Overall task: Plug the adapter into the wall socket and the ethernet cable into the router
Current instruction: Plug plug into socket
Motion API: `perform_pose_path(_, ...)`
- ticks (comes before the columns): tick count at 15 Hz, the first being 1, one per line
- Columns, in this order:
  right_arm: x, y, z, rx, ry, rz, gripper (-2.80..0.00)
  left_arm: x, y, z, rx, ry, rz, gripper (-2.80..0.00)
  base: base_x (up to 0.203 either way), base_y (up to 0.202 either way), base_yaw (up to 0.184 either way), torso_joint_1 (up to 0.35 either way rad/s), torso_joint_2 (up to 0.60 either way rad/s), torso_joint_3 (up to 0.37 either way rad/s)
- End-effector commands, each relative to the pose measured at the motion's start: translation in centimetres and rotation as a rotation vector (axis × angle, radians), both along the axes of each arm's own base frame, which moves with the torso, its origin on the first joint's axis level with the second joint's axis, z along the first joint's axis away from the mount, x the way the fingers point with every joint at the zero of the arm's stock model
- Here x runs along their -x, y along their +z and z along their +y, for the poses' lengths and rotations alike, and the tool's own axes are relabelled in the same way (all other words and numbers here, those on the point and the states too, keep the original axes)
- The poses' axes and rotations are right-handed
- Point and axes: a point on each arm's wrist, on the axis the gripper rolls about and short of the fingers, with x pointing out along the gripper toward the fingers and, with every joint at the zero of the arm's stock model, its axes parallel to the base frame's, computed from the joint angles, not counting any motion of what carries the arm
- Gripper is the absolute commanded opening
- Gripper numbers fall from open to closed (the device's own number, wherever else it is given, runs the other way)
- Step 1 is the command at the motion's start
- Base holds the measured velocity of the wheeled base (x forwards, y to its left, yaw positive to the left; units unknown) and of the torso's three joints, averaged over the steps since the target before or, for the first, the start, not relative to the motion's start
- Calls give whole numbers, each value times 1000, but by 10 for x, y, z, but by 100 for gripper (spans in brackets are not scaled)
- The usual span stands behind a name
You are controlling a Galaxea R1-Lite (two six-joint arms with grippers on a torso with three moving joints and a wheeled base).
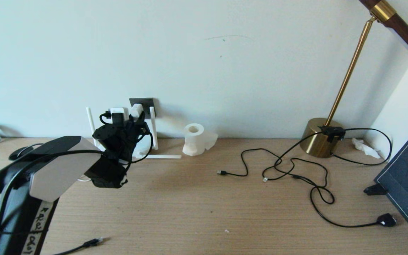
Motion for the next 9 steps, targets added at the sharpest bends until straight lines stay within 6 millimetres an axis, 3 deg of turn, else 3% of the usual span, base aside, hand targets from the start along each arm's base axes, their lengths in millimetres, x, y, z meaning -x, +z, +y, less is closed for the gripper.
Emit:
perform_pose_path(1,0,0,0,1,0,2,-280,0,-1,1,0,2,-2,-280,0,0,0,0,0,0)
perform_pose_path(9,0,0,0,1,0,2,-280,-6,2,7,0,9,-7,-280,0,0,0,0,0,0)
